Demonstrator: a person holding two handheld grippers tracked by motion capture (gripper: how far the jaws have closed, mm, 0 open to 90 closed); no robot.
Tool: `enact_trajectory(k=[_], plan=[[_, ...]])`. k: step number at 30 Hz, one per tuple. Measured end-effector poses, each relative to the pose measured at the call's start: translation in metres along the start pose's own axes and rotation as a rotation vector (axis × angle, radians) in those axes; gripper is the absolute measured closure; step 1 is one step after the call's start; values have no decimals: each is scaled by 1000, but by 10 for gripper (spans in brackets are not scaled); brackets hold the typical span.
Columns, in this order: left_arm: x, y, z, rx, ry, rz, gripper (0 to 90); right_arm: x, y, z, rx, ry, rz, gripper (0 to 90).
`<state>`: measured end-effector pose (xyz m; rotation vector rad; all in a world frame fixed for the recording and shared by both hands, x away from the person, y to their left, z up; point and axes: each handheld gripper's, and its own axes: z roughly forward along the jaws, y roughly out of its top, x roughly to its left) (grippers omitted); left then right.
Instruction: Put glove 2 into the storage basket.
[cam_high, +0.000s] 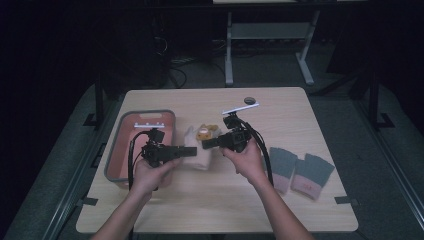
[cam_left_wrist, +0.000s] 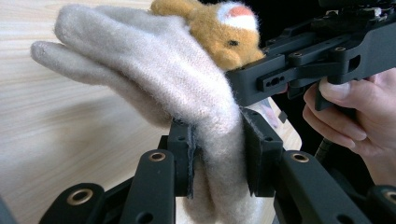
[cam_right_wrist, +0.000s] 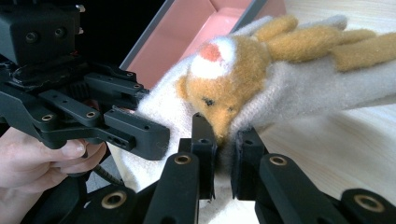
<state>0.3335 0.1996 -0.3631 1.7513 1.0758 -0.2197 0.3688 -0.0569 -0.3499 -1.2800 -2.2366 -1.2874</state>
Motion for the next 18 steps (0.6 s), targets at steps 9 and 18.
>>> enact_trajectory(k=[9, 18], plan=[[1, 9, -18, -37, 8, -8, 680, 11, 17, 4, -4, 23, -12, 820], [5, 16, -38, -66, 20, -5, 681, 23, 33, 14, -11, 49, -24, 820]])
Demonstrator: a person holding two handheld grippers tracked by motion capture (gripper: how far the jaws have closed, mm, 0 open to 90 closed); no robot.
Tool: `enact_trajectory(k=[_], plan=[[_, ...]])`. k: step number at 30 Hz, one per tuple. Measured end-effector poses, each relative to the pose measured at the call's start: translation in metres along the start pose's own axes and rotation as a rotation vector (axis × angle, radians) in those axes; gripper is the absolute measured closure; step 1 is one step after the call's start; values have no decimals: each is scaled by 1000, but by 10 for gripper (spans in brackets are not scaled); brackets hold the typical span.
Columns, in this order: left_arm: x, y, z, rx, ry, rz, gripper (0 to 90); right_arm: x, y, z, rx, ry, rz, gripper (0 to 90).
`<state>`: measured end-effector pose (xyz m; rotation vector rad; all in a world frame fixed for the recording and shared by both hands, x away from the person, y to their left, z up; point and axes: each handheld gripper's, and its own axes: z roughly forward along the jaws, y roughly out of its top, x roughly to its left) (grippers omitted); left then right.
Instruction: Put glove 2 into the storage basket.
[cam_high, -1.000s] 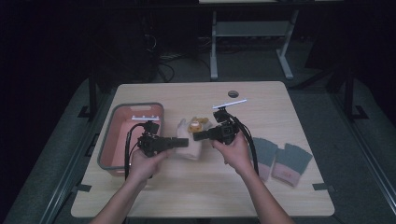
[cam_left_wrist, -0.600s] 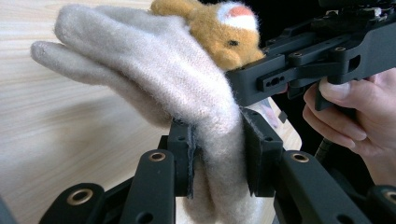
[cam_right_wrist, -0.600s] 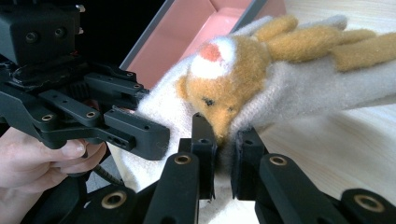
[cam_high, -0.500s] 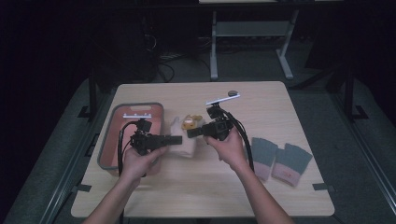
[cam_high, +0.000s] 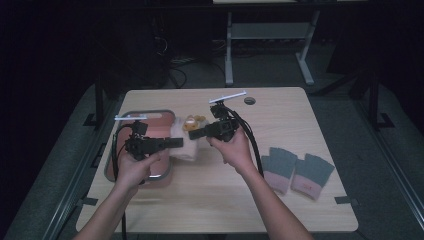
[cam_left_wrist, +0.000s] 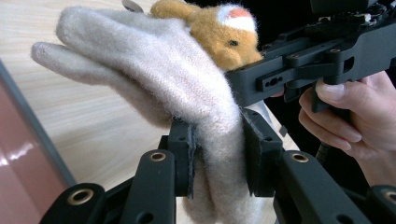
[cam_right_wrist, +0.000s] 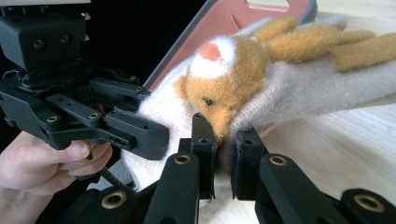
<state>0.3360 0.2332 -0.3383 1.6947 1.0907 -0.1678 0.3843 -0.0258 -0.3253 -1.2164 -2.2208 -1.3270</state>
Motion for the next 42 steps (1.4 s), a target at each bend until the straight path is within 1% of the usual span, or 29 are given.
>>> enact_trajectory(k=[4, 8, 9, 11, 15, 17, 22, 27, 32, 35, 38, 41, 42], plan=[[3, 2, -8, -12, 4, -10, 682, 4, 8, 5, 2, 16, -5, 820], [8, 4, -16, -25, 5, -10, 683, 7, 14, 11, 7, 26, -16, 820], [10, 4, -18, -27, 7, -7, 683, 9, 16, 12, 8, 27, -17, 820], [11, 5, -21, -36, 8, -20, 683, 11, 20, 15, 13, 32, -26, 820], [14, 6, -29, -45, 15, -24, 683, 17, 26, 21, 24, 29, -43, 819], [15, 7, -33, -58, 20, -24, 683, 20, 30, 25, 26, 29, -55, 819], [17, 9, -45, -69, 32, -17, 683, 27, 37, 31, 29, 38, -71, 819], [22, 8, -55, -80, 46, -19, 683, 33, 42, 40, 35, 52, -75, 818], [26, 6, -64, -96, 64, -34, 683, 37, 48, 52, 46, 59, -77, 817], [29, 6, -69, -94, 74, -31, 682, 39, 50, 57, 55, 71, -73, 817], [32, 4, -72, -98, 75, -44, 682, 40, 52, 63, 66, 77, -77, 815], [34, 3, -74, -94, 79, -43, 683, 40, 52, 67, 66, 80, -80, 815], [35, 3, -76, -97, 84, -43, 683, 41, 53, 71, 73, 81, -77, 814]])
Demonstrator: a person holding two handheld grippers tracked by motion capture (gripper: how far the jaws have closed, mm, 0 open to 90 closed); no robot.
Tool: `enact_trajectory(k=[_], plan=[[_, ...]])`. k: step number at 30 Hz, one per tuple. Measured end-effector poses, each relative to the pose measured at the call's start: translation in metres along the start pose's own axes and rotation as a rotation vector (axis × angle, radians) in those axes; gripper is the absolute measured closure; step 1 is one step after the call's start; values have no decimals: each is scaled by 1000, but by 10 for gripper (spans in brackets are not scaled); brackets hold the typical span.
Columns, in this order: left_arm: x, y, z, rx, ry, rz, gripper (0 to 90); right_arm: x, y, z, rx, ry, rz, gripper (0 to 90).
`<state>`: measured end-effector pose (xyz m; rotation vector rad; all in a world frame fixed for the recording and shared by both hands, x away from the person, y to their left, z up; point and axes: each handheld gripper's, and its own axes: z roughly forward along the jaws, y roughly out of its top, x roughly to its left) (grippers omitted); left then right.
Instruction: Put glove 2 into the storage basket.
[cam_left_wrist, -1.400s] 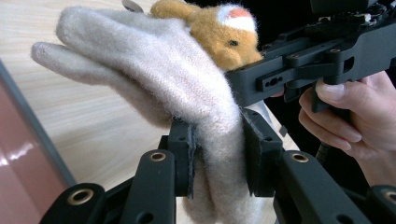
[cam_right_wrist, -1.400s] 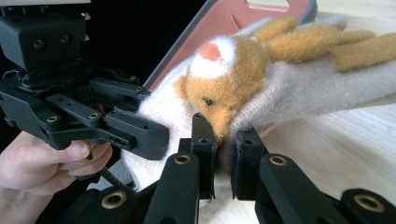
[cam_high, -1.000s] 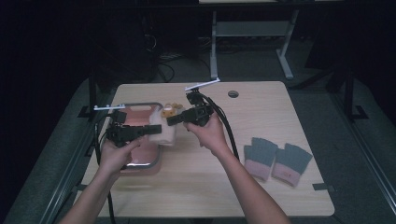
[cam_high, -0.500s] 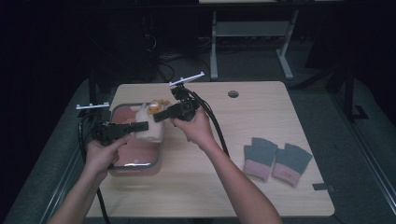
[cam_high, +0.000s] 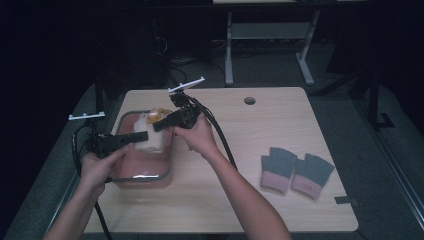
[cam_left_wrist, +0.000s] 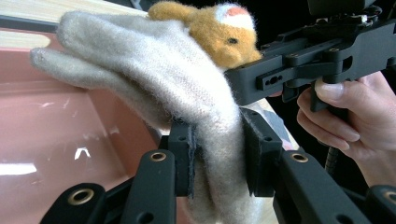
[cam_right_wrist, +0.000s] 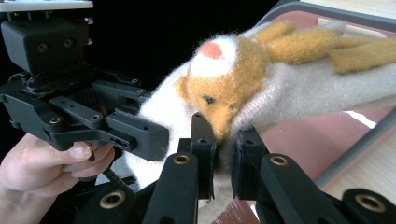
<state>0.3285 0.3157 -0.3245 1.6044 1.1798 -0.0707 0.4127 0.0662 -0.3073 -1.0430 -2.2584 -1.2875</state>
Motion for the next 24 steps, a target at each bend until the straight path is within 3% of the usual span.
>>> enact_trajectory(k=[12, 24], plan=[[14, -6, -11, -11, 41, -40, 683, -3, 4, 23, 24, 37, 22, 814], [31, -11, -8, 5, 72, -84, 683, -16, 7, 44, 54, 49, 63, 814]])
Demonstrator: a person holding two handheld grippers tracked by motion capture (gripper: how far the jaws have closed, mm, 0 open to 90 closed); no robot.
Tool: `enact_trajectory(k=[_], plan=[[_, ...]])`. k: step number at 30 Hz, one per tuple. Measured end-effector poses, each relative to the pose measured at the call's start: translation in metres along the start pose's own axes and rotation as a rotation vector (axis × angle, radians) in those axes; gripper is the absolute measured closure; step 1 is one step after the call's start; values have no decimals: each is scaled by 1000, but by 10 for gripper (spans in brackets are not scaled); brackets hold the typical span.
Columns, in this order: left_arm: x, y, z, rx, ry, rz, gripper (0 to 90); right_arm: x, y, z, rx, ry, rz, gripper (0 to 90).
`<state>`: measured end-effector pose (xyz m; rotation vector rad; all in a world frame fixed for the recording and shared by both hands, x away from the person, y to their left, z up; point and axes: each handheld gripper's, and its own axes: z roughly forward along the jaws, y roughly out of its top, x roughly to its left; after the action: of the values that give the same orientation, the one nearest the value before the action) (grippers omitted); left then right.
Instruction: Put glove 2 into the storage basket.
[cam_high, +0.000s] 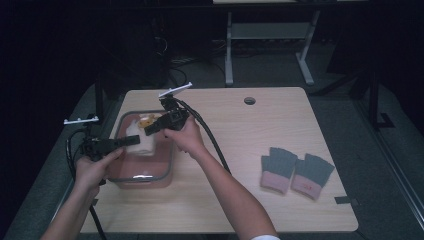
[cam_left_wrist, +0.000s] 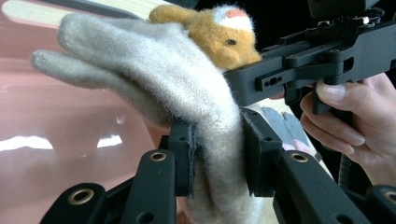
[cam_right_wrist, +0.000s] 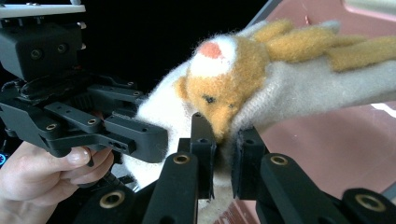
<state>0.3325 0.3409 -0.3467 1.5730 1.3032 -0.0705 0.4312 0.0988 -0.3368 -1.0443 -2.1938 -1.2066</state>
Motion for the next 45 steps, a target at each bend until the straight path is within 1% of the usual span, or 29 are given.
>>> enact_trajectory(k=[2, 5, 14, 15, 21, 27, 30, 33, 34, 39, 44, 45], plan=[[2, -1, 0, 3, 1, -2, 683, -1, 0, 2, 3, 2, 0, 814], [8, -2, 0, 7, -1, -19, 683, -5, 0, 7, 8, 11, 14, 814], [15, -7, 3, 23, 19, -35, 683, -14, -4, 18, 23, 25, 44, 813], [16, -8, 3, 28, 22, -34, 683, -15, -4, 19, 24, 24, 40, 813], [19, -9, 5, 44, 34, -36, 683, -19, -7, 24, 30, 26, 56, 813], [21, -12, 7, 55, 45, -38, 683, -22, -9, 28, 33, 28, 59, 812], [22, -13, 10, 71, 68, -31, 684, -26, -13, 32, 37, 22, 68, 811], [23, -15, 13, 87, 78, -32, 684, -32, -18, 37, 38, 30, 92, 810], [24, -16, 14, 93, 82, -32, 684, -32, -18, 37, 38, 30, 92, 810], [27, -19, 17, 111, 104, -41, 685, -36, -21, 43, 53, 11, 95, 808], [27, -20, 19, 116, 113, -50, 685, -36, -22, 44, 62, -1, 91, 805], [28, -20, 19, 117, 114, -47, 685, -36, -22, 44, 62, -6, 92, 804]])
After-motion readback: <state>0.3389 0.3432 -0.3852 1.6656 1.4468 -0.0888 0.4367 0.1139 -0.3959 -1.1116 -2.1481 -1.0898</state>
